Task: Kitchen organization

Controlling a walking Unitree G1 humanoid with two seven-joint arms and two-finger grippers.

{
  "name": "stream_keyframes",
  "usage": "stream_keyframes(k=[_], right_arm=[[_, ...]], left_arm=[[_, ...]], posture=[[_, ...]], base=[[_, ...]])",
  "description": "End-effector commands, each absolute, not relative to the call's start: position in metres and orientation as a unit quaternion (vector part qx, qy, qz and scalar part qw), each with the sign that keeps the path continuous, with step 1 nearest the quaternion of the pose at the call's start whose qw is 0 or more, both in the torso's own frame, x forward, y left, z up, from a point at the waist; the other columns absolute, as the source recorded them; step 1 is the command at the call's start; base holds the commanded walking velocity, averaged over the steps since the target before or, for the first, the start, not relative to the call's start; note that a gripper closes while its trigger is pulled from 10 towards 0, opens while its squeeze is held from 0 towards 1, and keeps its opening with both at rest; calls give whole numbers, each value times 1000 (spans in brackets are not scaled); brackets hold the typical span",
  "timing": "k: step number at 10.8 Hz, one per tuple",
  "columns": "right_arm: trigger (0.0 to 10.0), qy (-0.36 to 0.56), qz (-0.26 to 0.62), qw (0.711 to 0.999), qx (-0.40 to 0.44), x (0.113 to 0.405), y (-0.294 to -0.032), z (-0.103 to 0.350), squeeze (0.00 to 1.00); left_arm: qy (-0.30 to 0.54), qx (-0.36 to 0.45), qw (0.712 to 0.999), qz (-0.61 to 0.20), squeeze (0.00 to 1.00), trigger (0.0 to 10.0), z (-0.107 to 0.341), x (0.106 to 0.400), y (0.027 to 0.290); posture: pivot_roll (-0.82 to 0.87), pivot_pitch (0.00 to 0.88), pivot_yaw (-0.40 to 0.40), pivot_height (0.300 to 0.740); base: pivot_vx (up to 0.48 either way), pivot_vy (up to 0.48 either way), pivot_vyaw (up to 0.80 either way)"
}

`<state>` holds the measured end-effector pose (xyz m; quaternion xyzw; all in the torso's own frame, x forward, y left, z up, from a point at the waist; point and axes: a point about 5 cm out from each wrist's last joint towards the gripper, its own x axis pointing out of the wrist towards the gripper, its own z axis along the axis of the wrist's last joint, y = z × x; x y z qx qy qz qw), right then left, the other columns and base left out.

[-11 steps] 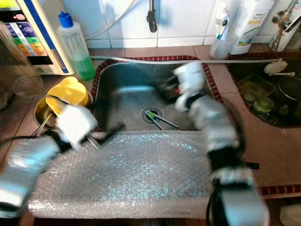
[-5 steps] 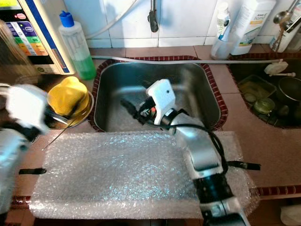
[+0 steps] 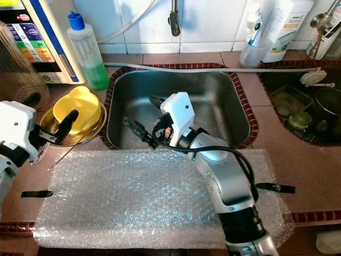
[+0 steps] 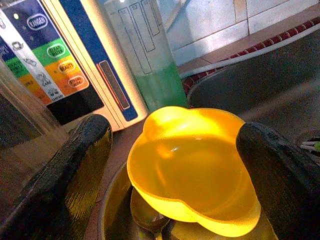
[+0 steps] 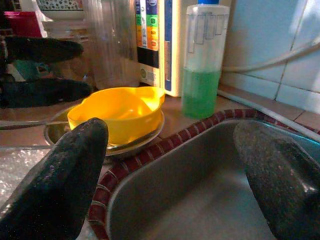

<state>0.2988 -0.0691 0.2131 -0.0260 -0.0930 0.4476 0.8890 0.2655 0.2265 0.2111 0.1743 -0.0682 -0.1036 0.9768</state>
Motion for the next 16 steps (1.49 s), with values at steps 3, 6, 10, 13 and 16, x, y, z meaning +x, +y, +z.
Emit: stream_keyframes(k=[3, 6, 10, 13, 16], right_arm=[[10000, -99, 454, 885, -18, 294, -65, 217, 0], [10000, -103, 454, 885, -25, 293, -67, 218, 0], [10000, -105, 455, 884, -19, 294, -68, 222, 0], [10000, -104, 453, 885, -21, 294, -69, 222, 0], [10000, -98, 470, 877, -27, 290, -70, 223, 0]], left_arm=[[-62, 143, 984, -84, 0, 10000, 209, 269, 232], [-34, 122, 986, -109, 0, 10000, 188, 270, 206], [-42, 116, 989, -84, 0, 10000, 200, 280, 214], [-44, 53, 995, -75, 0, 10000, 205, 281, 216], [-20, -4, 991, -130, 0, 10000, 211, 280, 210]], posture=[[-48, 184, 36, 740], [-64, 180, 40, 740], [-68, 185, 36, 740], [-68, 185, 39, 740], [-66, 197, 34, 740]], base=[[0, 0, 0], [0, 0, 156], [0, 0, 394], [0, 0, 0], [0, 0, 0]])
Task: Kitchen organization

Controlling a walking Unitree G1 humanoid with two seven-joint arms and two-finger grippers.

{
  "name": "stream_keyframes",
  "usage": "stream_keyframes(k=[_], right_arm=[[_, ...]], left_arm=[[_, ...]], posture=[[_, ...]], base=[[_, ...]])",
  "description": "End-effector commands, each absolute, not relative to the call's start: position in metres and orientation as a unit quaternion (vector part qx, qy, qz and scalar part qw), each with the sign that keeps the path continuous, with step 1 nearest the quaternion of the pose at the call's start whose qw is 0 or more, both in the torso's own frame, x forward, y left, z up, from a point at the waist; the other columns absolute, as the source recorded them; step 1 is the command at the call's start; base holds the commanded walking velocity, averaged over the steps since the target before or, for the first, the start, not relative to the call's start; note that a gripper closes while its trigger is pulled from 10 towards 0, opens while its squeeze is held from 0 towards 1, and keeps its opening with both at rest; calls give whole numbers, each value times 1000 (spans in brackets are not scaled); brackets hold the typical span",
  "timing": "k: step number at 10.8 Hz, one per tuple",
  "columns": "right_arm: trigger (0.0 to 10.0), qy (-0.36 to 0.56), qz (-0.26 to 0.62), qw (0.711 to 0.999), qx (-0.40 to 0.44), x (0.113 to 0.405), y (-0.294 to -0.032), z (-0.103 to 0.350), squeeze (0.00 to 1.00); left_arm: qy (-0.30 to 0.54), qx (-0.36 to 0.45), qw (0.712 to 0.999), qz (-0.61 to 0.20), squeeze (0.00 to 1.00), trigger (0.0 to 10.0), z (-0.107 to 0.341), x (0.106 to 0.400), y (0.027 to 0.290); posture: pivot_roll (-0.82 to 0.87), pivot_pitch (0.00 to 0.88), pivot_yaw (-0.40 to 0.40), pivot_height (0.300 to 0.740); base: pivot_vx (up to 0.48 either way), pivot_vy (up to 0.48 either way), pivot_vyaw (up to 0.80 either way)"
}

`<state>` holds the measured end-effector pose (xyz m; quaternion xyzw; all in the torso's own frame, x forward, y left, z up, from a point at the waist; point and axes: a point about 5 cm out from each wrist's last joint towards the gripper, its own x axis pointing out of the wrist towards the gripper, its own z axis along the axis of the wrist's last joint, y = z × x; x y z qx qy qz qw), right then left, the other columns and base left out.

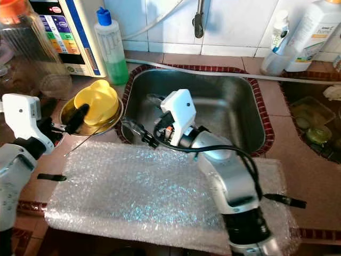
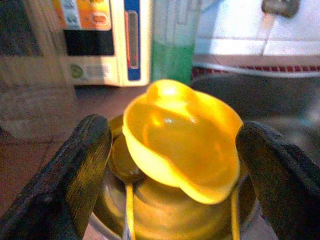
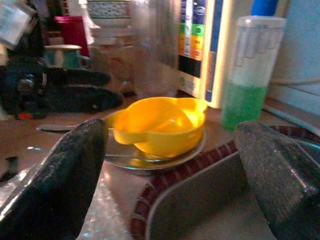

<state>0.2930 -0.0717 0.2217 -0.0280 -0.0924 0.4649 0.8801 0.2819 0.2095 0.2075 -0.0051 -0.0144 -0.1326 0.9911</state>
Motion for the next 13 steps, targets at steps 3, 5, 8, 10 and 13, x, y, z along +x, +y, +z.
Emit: stream_keyframes(k=[3, 5, 8, 10, 13], right_arm=[[10000, -100, 526, 843, -55, 275, -59, 228, 0], [10000, -83, 540, 834, -77, 270, -59, 226, 0], [10000, -63, 535, 837, -92, 268, -65, 218, 0], [10000, -56, 540, 834, -96, 265, -66, 217, 0], [10000, -52, 537, 836, -95, 265, -67, 216, 0]], left_arm=[[10, -9, 990, -139, 0, 10000, 210, 290, 206], [29, -20, 990, -135, 0, 10000, 206, 302, 199], [48, -33, 993, -100, 0, 10000, 200, 314, 202], [64, -51, 993, -88, 0, 10000, 198, 319, 201], [80, -63, 991, -87, 0, 0, 194, 319, 202]], posture=[[-71, 206, 39, 740], [-76, 205, 46, 740], [-89, 203, 60, 740], [-98, 203, 67, 740], [-100, 202, 69, 740]], base=[[0, 0, 0], [0, 0, 0], [0, 0, 0], [0, 0, 0], [0, 0, 0]])
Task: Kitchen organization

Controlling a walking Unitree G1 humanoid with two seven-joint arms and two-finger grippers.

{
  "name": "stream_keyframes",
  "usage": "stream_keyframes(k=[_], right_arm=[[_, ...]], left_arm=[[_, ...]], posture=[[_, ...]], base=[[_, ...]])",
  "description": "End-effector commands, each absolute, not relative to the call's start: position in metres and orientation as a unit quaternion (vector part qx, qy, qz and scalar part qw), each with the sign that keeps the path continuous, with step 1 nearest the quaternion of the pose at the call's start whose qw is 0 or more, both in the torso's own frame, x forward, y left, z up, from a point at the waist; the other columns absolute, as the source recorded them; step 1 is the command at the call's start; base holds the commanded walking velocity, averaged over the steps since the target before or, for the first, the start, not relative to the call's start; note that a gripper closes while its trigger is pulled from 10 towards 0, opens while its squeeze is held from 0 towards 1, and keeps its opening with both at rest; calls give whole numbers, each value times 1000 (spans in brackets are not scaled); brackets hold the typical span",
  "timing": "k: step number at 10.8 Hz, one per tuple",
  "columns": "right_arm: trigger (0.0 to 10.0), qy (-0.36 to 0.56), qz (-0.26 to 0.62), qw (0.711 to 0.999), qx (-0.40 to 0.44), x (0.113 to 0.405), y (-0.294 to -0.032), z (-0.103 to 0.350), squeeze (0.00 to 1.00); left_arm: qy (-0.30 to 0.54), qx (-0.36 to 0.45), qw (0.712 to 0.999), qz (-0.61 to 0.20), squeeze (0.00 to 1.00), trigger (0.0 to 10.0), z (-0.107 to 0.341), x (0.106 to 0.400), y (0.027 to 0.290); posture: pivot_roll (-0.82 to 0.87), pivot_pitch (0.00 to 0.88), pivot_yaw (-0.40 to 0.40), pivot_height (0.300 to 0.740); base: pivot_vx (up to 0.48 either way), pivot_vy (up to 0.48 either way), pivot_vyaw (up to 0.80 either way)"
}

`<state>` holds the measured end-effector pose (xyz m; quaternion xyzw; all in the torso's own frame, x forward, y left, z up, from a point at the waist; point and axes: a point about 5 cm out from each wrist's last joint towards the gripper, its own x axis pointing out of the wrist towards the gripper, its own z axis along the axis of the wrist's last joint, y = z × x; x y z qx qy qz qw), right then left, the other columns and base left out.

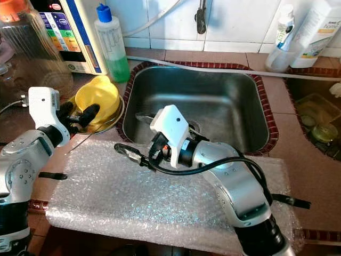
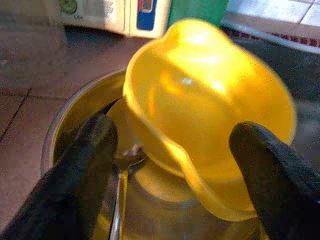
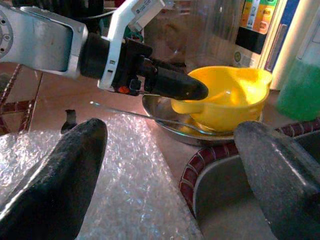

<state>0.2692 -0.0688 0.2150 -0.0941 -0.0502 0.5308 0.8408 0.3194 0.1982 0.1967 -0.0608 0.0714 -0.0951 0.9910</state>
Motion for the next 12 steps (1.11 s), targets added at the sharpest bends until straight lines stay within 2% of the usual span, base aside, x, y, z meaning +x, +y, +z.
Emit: stream_keyframes(k=[1, 12], right_arm=[[10000, -51, 532, 839, -97, 266, -69, 216, 0], [10000, -54, 524, 843, -113, 273, -69, 213, 0]], left_arm=[[85, -66, 991, -77, 0, 0, 193, 319, 203], [96, -12, 995, 22, 0, 0, 196, 315, 237]], posture=[[-100, 201, 69, 740], [-88, 187, 62, 740]], base=[[0, 0, 0], [0, 0, 0]])
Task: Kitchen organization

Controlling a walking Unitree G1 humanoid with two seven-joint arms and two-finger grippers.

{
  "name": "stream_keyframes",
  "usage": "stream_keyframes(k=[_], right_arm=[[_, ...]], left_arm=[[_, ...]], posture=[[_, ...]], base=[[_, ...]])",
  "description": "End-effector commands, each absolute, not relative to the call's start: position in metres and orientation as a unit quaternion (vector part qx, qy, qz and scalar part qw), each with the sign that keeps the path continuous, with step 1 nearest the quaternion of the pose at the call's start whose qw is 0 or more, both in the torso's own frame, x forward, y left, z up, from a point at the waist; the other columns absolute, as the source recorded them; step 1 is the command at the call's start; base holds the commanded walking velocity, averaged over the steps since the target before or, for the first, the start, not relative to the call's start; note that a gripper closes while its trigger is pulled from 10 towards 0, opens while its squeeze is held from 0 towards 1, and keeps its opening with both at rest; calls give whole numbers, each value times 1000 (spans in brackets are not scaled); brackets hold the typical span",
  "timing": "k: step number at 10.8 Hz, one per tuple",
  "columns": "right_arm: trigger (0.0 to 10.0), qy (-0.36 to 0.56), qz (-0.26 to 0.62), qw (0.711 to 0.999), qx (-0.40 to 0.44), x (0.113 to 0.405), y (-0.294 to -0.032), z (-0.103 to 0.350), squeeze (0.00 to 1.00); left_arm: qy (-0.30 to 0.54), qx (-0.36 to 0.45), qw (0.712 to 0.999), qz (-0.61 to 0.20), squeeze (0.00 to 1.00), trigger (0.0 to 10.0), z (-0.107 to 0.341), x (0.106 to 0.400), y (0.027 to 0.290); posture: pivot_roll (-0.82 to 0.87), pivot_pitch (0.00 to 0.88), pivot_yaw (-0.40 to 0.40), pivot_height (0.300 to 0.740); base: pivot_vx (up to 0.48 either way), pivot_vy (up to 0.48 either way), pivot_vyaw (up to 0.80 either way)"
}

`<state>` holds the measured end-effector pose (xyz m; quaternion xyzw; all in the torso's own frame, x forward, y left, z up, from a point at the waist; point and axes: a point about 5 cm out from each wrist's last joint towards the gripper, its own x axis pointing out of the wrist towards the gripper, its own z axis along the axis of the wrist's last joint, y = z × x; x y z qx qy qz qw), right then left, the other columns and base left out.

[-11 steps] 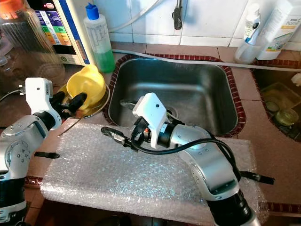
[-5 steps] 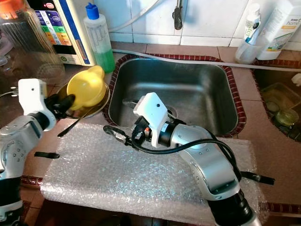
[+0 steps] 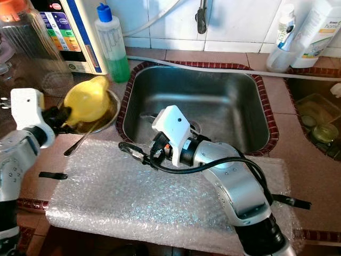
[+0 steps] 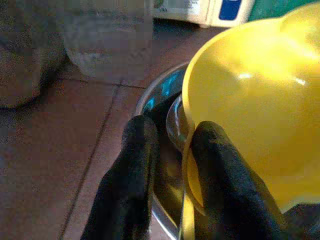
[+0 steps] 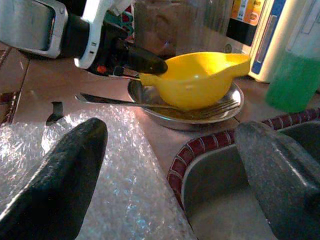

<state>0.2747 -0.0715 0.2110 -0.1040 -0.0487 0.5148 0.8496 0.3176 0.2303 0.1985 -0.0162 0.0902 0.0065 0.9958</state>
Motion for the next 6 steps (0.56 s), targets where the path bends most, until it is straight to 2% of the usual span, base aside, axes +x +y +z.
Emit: stream_keyframes(k=[1, 3, 6], right_arm=[[10000, -54, 523, 843, -112, 274, -68, 213, 0], [10000, -54, 523, 844, -110, 274, -68, 211, 0], [10000, -52, 508, 854, -99, 280, -71, 210, 0]], left_arm=[[88, -3, 996, 18, 0, 0, 197, 316, 237], [62, 5, 998, 28, 0, 0, 201, 315, 238], [-35, 37, 999, 8, 0, 0, 222, 314, 225]], posture=[[-85, 186, 65, 740], [-84, 186, 66, 740], [-84, 186, 59, 740]], base=[[0, 0, 0], [0, 0, 0], [0, 0, 0]])
